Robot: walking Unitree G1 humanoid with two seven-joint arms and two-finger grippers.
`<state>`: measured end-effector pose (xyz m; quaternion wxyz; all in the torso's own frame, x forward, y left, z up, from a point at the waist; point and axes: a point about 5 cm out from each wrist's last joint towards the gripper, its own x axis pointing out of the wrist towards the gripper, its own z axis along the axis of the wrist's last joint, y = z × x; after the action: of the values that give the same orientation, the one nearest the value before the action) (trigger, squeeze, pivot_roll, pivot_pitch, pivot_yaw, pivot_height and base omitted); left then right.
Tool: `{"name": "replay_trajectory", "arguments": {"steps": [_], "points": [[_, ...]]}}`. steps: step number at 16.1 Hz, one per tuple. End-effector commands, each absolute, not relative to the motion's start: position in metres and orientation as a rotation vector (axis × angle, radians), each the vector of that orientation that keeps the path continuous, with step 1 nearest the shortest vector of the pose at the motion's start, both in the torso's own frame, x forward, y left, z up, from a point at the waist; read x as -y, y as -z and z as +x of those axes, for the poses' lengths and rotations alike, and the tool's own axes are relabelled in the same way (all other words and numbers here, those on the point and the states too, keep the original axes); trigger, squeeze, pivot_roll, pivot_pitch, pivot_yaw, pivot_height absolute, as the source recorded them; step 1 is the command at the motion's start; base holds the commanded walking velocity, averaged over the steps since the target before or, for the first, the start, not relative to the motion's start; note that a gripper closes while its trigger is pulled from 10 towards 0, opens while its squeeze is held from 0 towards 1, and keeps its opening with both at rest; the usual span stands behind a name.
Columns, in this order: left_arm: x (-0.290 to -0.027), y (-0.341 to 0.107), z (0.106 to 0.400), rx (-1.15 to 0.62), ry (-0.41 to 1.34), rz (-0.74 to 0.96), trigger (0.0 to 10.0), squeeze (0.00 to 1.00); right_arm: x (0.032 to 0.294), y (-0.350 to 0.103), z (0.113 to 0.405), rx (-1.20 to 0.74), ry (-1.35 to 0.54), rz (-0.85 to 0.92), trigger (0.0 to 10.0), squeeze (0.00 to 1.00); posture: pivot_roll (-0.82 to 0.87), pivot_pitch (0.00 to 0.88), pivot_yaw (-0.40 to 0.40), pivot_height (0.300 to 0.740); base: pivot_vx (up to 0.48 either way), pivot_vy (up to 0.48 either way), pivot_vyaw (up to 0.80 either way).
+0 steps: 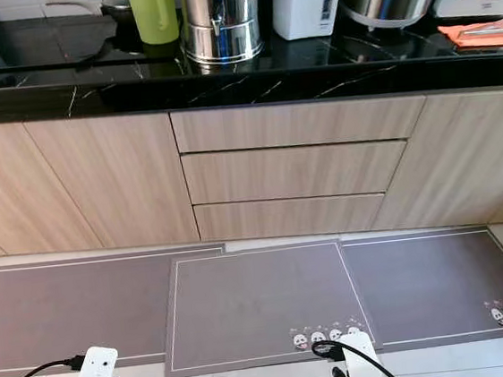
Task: Kitchen organization
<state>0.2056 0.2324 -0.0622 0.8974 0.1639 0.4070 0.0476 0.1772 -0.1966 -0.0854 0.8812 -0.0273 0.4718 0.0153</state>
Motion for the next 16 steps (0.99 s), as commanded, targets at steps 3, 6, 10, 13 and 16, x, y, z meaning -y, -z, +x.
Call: {"name": "replay_trajectory", "arguments": {"steps": [3,6,10,13,16], "points": [[-0.2330,0.0615,0.2071,-0.847,-0.092,0.335,10.0,0.00,0.1982,0.0855,0.1764,-0.983,-0.026,-0.058,10.0,0.00,0.03,0.000,-0.033,0.740,0.000,0.000,0.00],[-0.2326,0.0608,0.2084,-0.844,-0.087,0.339,10.0,0.00,0.1976,0.0858,0.1758,-0.983,-0.030,-0.060,10.0,0.00,0.03,0.000,-0.030,0.740,0.000,0.000,0.00],[-0.2319,0.0602,0.2096,-0.840,-0.079,0.344,10.0,0.00,0.1971,0.0860,0.1756,-0.983,-0.031,-0.059,10.0,0.00,0.03,0.000,-0.027,0.740,0.187,0.000,0.00],[-0.2316,0.0602,0.2099,-0.841,-0.079,0.341,10.0,0.00,0.1975,0.0858,0.1758,-0.982,-0.030,-0.060,10.0,0.00,0.03,0.000,-0.028,0.740,0.257,0.000,0.00],[-0.2310,0.0608,0.2092,-0.843,-0.079,0.337,10.0,0.00,0.1982,0.0857,0.1757,-0.983,-0.030,-0.060,10.0,0.00,0.03,0.000,-0.030,0.740,0.265,0.000,0.00]]}}
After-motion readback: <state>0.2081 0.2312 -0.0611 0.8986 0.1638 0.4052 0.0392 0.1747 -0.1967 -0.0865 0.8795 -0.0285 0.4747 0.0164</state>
